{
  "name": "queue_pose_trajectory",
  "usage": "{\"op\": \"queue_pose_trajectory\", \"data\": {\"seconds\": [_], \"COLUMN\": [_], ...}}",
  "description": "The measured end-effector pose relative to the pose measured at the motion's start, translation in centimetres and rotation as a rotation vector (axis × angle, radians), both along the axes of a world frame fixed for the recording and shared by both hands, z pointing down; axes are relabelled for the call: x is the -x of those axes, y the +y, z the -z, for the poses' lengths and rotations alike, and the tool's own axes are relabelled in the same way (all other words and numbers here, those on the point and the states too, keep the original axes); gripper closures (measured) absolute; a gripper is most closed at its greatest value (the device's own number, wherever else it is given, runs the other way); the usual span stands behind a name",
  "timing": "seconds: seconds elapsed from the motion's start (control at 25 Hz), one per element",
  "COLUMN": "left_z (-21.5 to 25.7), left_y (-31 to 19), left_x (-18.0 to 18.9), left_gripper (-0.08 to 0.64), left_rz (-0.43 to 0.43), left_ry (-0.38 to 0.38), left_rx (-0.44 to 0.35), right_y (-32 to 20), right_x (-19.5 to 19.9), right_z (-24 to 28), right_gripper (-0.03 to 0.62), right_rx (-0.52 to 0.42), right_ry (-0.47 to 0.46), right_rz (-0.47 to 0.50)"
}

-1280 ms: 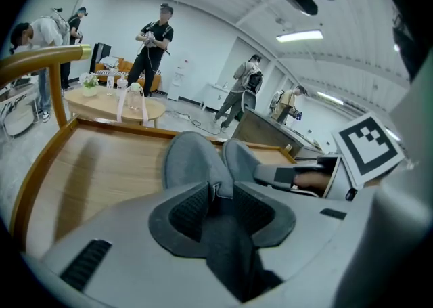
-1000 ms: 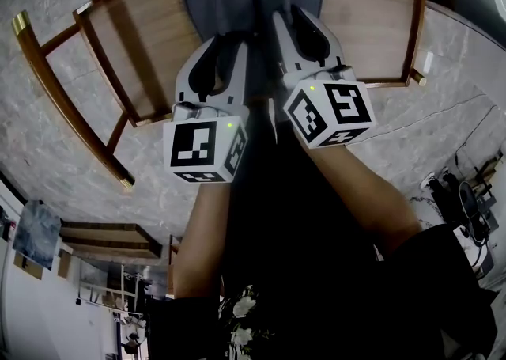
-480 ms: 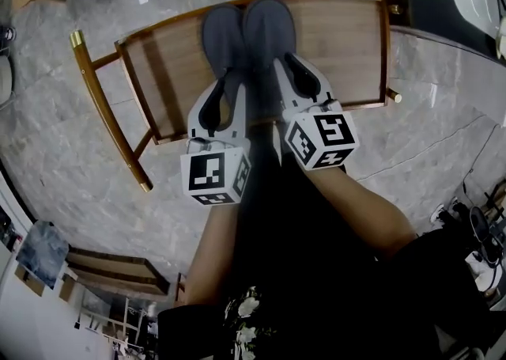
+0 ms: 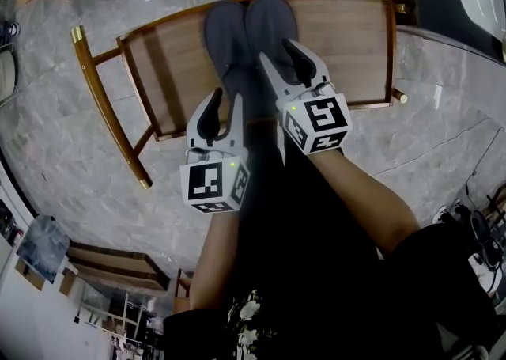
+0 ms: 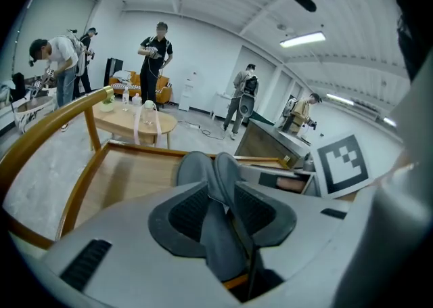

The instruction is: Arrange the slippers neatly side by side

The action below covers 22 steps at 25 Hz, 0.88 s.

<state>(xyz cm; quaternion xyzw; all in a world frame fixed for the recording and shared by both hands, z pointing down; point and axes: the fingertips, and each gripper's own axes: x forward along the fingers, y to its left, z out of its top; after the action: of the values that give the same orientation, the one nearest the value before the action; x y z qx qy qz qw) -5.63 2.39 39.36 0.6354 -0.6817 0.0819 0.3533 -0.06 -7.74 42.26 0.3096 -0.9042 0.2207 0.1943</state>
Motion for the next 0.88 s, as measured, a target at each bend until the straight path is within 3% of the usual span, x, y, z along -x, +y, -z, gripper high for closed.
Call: {"op": "queue_pose_trajectory", "data": {"seconds": [0.08, 0.12, 0.16, 0.4, 0.88], "left_z": [0.1, 0.2, 0.2, -0.4, -0.5], "left_y": [0.0, 0.0, 0.1, 0.0, 0.7], "left_x": [-0.3, -0.3, -0.3, -0.5, 0.3], "left_gripper": [0.439, 0.439, 0.440, 0.442, 0.443], "left_rz": [-0.002, -0.002, 0.000, -0.004, 0.000], "left_ry": [-0.004, -0.007, -0.009, -0.003, -0.003], "left_rx": [-0.002, -0.003, -0.004, 0.002, 0.003], "right_y": [-0.5, -0.9, -1.3, -2.2, -1.1], "right_x": [-0.5, -1.0, -1.6, -3.8, -1.1], "right_z": [-1.6, -2.0, -2.0, -2.7, -2.8], "right_gripper": [0.462, 0.564, 0.577, 0.581, 0.581], "right_rx": [0.007, 0.003, -0.001, 0.015, 0.079], "right_ry": [0.062, 0.087, 0.099, 0.124, 0.075], "right_rz": [-0.019, -0.034, -0.054, -0.138, -0.140]}}
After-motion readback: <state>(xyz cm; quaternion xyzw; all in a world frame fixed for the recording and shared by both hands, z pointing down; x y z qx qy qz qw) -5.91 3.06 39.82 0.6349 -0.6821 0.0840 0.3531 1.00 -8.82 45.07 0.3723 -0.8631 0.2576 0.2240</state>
